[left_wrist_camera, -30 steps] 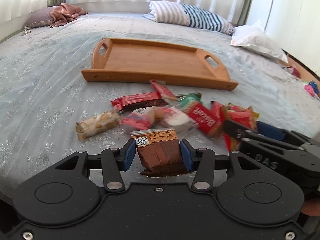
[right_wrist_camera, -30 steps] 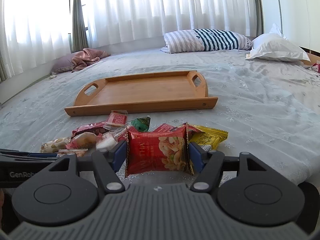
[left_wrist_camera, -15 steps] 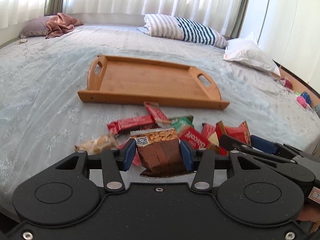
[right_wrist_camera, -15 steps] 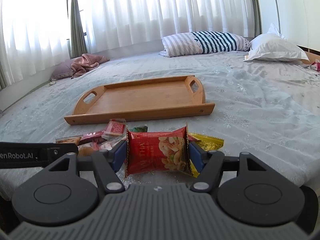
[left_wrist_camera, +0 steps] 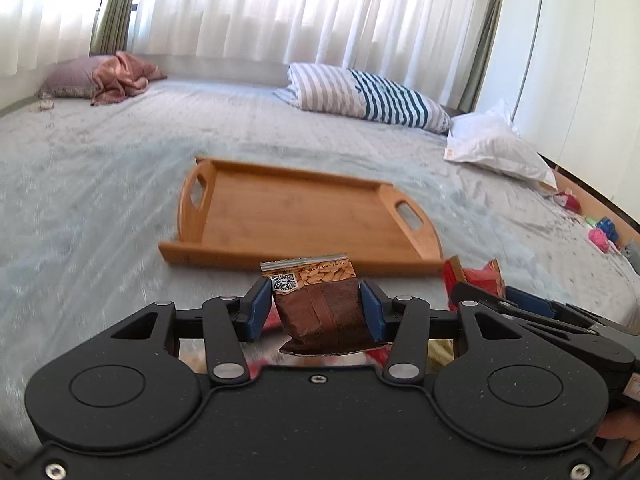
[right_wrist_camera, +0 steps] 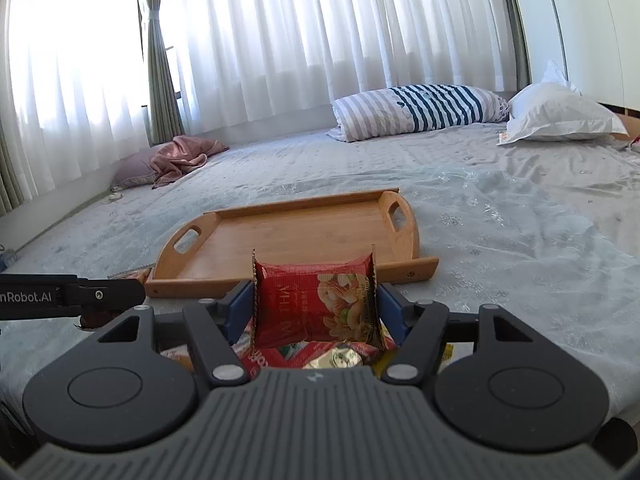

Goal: Organize snacks
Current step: 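Carry the red nut bag and brown almond packet over the wooden tray with both grippers, then lower both packets into the tray and open both grippers, then lift both grippers away from the tray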

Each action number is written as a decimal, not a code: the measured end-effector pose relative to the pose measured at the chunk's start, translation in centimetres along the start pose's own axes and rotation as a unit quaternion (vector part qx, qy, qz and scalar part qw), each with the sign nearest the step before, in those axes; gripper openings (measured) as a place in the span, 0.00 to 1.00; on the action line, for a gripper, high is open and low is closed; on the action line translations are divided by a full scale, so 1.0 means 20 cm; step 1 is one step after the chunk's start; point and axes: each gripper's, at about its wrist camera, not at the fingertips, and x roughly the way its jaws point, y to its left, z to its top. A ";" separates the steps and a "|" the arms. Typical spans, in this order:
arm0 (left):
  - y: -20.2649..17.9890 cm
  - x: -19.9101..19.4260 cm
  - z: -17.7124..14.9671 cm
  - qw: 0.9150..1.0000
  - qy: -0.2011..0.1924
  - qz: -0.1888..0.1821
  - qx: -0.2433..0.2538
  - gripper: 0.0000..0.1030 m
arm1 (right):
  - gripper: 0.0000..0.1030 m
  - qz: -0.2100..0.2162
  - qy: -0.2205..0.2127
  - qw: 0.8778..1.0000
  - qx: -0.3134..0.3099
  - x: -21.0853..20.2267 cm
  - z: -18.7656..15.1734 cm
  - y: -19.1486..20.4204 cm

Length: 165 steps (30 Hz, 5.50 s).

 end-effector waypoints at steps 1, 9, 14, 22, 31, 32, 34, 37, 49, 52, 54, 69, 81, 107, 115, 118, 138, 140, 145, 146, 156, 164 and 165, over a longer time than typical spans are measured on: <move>0.01 0.02 0.02 1.000 -0.001 0.004 0.002 0.45 | 0.67 0.004 0.002 1.000 0.006 0.02 0.02 -0.01; 0.04 0.17 0.19 1.000 -0.001 0.003 0.003 0.45 | 0.66 0.019 0.001 1.000 0.003 0.16 0.18 -0.06; 0.06 0.28 0.31 1.000 0.006 0.003 0.003 0.45 | 0.66 0.038 0.018 0.999 -0.002 0.27 0.30 -0.08; 0.10 0.60 0.54 0.999 0.047 -0.008 -0.009 0.45 | 0.66 0.057 0.066 0.996 -0.004 0.59 0.53 -0.13; 0.15 1.07 0.77 0.995 0.093 -0.001 -0.037 0.45 | 0.66 0.055 0.128 0.990 -0.004 1.02 0.70 -0.16; 0.15 1.13 0.79 0.994 0.099 0.003 -0.038 0.45 | 0.66 0.055 0.136 0.989 -0.003 1.07 0.71 -0.17; 0.17 1.25 0.81 0.993 0.114 0.007 -0.029 0.45 | 0.66 0.051 0.157 0.986 -0.012 1.17 0.72 -0.17; 0.19 1.43 0.84 0.991 0.133 0.016 -0.020 0.45 | 0.66 0.040 0.173 0.983 -0.043 1.31 0.73 -0.17; 0.21 1.90 0.86 0.983 0.182 0.024 -0.013 0.45 | 0.66 0.012 0.228 0.972 -0.046 1.73 0.72 -0.27; 0.20 1.95 0.86 0.983 0.184 0.018 -0.008 0.45 | 0.66 0.008 0.233 0.972 -0.043 1.77 0.71 -0.29; 0.19 1.97 0.85 0.983 0.182 0.014 -0.002 0.45 | 0.66 0.009 0.235 0.971 -0.041 1.80 0.71 -0.30; 0.17 2.05 0.83 0.982 0.187 -0.005 -0.003 0.43 | 0.67 0.015 0.240 0.969 -0.055 1.84 0.73 -0.28; 0.17 2.08 0.82 0.983 0.184 -0.015 -0.015 0.43 | 0.71 0.012 0.274 0.960 -0.053 1.88 0.75 -0.30; 0.16 1.88 0.84 0.988 0.155 0.013 -0.008 0.63 | 0.88 0.019 0.228 0.973 -0.038 1.69 0.79 -0.26; 0.14 1.72 0.82 0.989 0.146 0.026 0.009 0.77 | 0.88 0.020 0.202 0.979 -0.022 1.57 0.80 -0.25; 0.14 1.64 0.81 0.990 0.140 0.024 0.014 0.78 | 0.88 0.021 0.191 0.981 -0.025 1.51 0.80 -0.24; 0.01 1.09 0.88 0.996 0.082 0.011 0.039 0.87 | 0.93 0.065 0.106 0.992 -0.028 0.99 0.89 -0.14; 0.00 1.03 0.88 0.996 0.076 0.011 0.041 0.87 | 0.94 0.070 0.097 0.992 -0.033 0.93 0.89 -0.13; -0.02 0.87 0.86 0.997 0.062 0.010 0.041 0.87 | 0.95 0.081 0.077 0.992 -0.052 0.79 0.87 -0.11; -0.02 0.84 0.85 0.997 0.060 0.010 0.039 0.87 | 0.95 0.083 0.072 0.992 -0.057 0.76 0.87 -0.11; -0.02 0.56 0.67 0.999 0.039 0.005 0.038 0.89 | 0.98 0.111 0.043 0.989 -0.088 0.51 0.74 -0.06; -0.01 0.46 0.50 0.999 0.027 0.001 0.036 0.89 | 1.00 0.122 0.030 0.987 -0.103 0.40 0.58 -0.02; -0.02 0.46 0.48 0.999 0.024 0.000 0.040 0.89 | 1.00 0.120 0.029 0.987 -0.104 0.39 0.56 -0.02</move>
